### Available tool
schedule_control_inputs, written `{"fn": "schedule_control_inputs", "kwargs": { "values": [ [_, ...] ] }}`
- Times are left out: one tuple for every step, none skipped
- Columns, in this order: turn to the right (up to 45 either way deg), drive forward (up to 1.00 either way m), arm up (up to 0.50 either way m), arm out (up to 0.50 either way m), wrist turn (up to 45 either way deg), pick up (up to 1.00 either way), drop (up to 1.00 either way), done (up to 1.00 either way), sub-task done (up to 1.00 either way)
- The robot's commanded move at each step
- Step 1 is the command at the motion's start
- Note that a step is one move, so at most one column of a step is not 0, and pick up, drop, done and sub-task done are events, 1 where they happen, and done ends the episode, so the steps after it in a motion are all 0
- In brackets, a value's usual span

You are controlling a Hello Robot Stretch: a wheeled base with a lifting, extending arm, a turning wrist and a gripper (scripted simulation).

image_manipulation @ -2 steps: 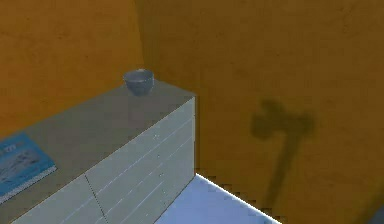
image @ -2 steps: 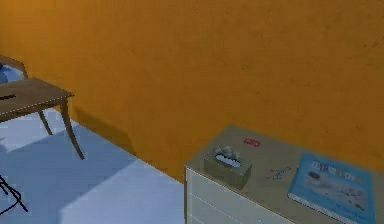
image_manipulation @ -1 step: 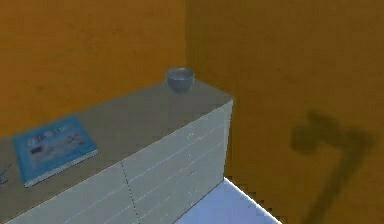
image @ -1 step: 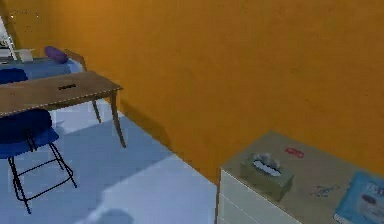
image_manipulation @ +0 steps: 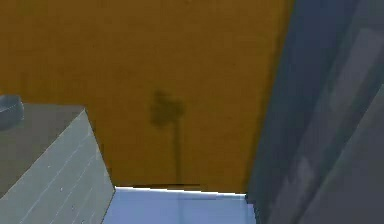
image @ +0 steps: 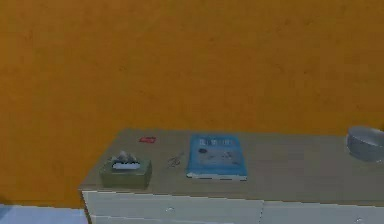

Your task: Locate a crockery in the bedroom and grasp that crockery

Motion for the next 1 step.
{"fn": "schedule_control_inputs", "kwargs": {
  "values": [
    [45.0, 0.0, 0.0, 0.0, 0.0, 0.0, 0.0, 0.0, 0.0]
  ]
}}
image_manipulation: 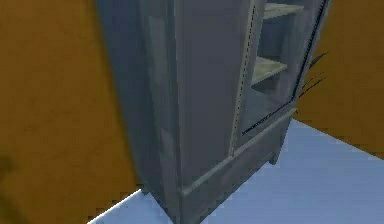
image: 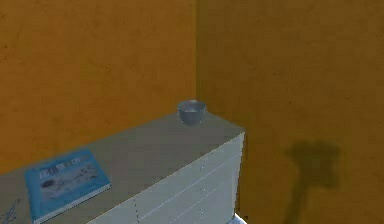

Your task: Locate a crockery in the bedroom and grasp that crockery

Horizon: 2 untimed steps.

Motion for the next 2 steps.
{"fn": "schedule_control_inputs", "kwargs": {
  "values": [
    [21.0, 0.0, 0.0, 0.0, 0.0, 0.0, 0.0, 0.0, 0.0],
    [0.0, 0.75, 0.0, 0.0, 0.0, 0.0, 0.0, 0.0, 0.0]
  ]
}}
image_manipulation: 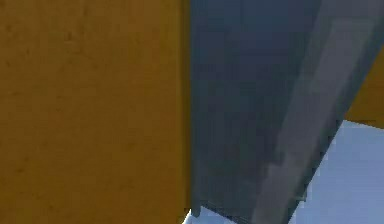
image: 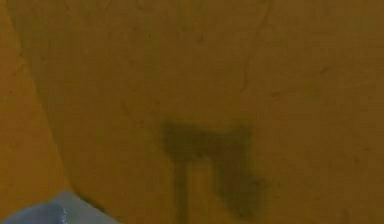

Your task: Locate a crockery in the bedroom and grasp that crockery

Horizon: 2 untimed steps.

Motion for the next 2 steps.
{"fn": "schedule_control_inputs", "kwargs": {
  "values": [
    [-45.0, 0.0, 0.0, 0.0, 0.0, 0.0, 0.0, 0.0, 0.0],
    [-45.0, 0.0, 0.0, 0.0, 0.0, 0.0, 0.0, 0.0, 0.0]
  ]
}}
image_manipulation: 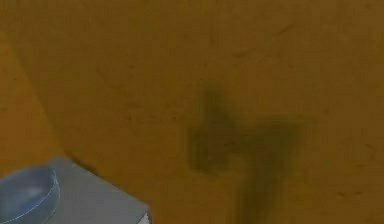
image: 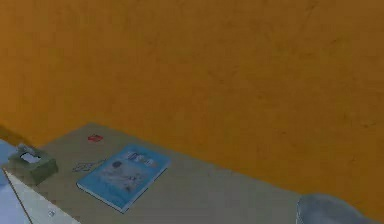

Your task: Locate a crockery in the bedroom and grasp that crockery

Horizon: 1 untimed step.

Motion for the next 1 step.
{"fn": "schedule_control_inputs", "kwargs": {
  "values": [
    [-39.0, 0.0, 0.0, 0.0, 0.0, 0.0, 0.0, 0.0, 0.0]
  ]
}}
